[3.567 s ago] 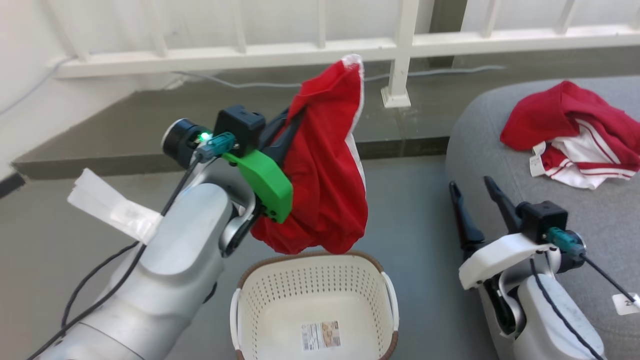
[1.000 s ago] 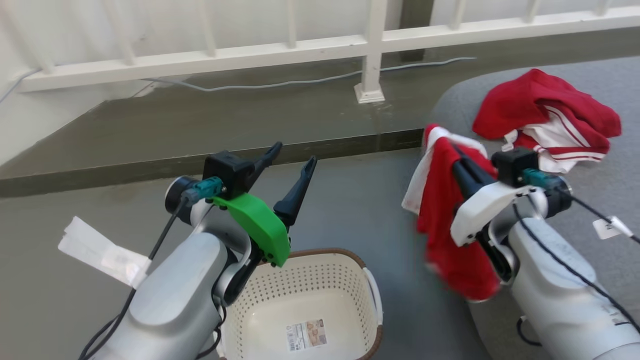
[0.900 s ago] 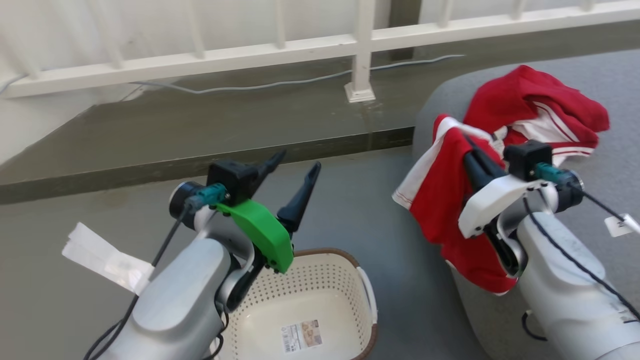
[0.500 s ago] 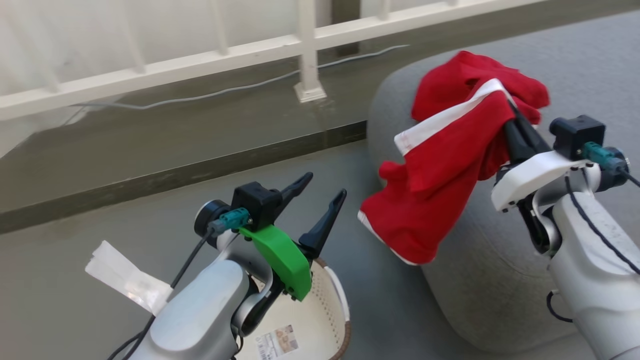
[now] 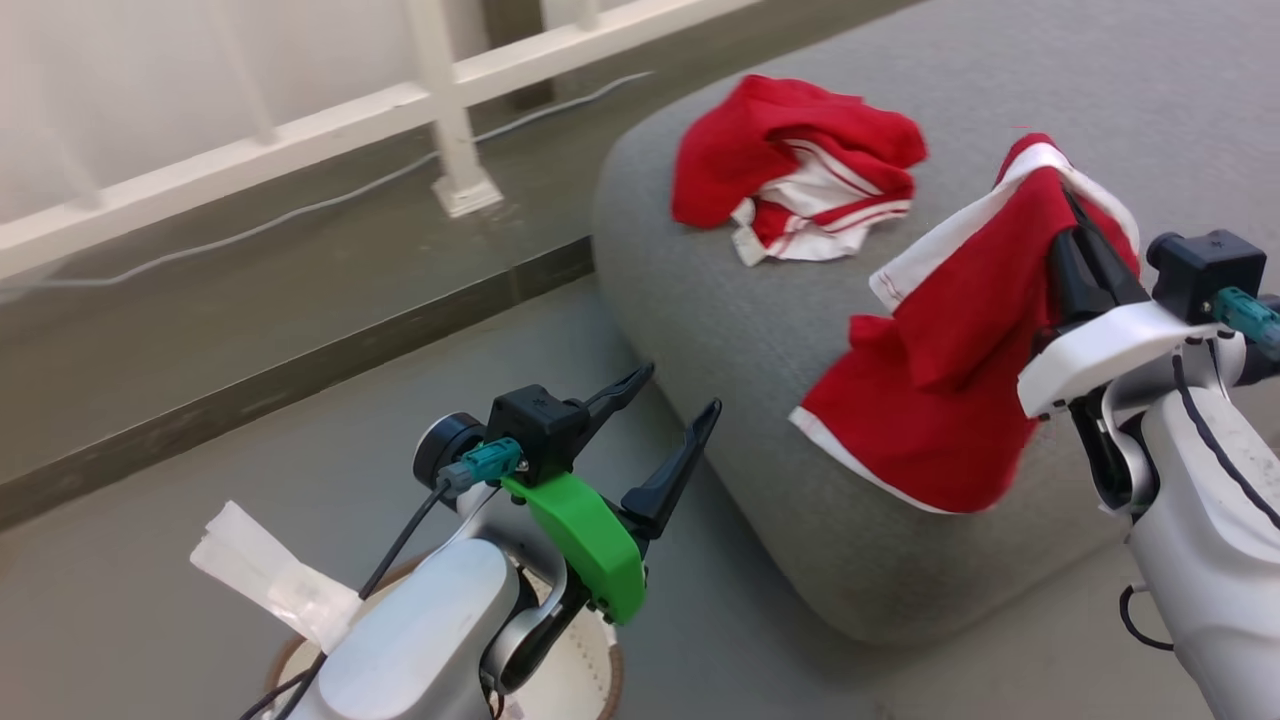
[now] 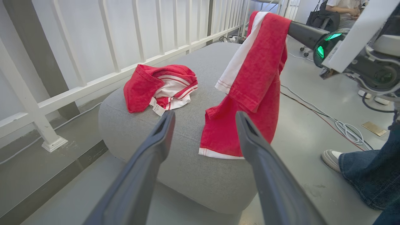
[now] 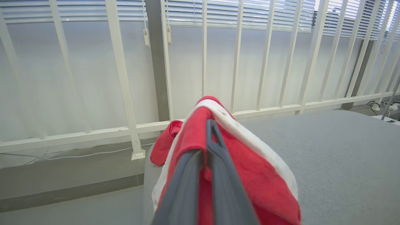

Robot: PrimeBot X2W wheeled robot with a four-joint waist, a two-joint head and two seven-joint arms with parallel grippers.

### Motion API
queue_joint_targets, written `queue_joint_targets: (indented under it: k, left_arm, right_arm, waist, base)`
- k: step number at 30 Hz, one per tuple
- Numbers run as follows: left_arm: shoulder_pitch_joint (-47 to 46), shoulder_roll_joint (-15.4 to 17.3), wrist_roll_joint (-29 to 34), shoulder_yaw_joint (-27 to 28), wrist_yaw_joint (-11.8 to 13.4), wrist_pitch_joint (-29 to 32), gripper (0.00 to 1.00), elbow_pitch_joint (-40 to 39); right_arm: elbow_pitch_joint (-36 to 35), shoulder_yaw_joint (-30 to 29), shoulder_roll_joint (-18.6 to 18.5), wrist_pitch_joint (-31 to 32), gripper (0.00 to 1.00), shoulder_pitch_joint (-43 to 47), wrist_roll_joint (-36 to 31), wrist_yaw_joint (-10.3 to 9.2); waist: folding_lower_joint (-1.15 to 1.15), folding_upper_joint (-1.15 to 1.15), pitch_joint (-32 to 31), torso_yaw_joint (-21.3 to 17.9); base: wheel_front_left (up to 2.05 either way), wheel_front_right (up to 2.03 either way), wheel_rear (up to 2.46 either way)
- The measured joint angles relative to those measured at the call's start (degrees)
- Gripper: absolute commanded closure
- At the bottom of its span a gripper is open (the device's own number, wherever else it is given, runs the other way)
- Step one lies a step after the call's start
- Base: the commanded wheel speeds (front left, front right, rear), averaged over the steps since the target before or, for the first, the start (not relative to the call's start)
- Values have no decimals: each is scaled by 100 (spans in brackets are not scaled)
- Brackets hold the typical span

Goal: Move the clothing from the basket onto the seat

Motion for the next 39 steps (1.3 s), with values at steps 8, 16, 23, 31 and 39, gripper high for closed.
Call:
queue_joint_targets:
  k: [8,16,23,31,39]
  left_arm:
    - [0,-63,57,-160,0,62,0,-122]
    - [-10,-57,107,-169,8,163,0,-157]
    - [-82,-41,153,-176,67,366,0,-316]
    - [-377,125,252,-170,118,580,0,-567]
    - [-648,200,461,-310,118,855,0,-926]
  right_arm:
    - [-232,-298,-142,0,100,194,68,-52]
    - [-396,-341,-129,-1,100,181,112,9]
    - [-398,-472,-311,0,100,-509,193,104]
    - [-366,-775,-602,241,100,-1950,257,101]
    - [-130,-1069,-1003,594,100,-3006,267,41]
  waist:
    - [0,0,160,-551]
    - [0,0,507,-703]
    - [0,0,840,-583]
    - [0,0,1347,-267]
    - [0,0,1916,157]
  base:
    - [0,0,0]
    - [0,0,0]
    - [0,0,0]
    - [0,0,0]
    - [0,0,0]
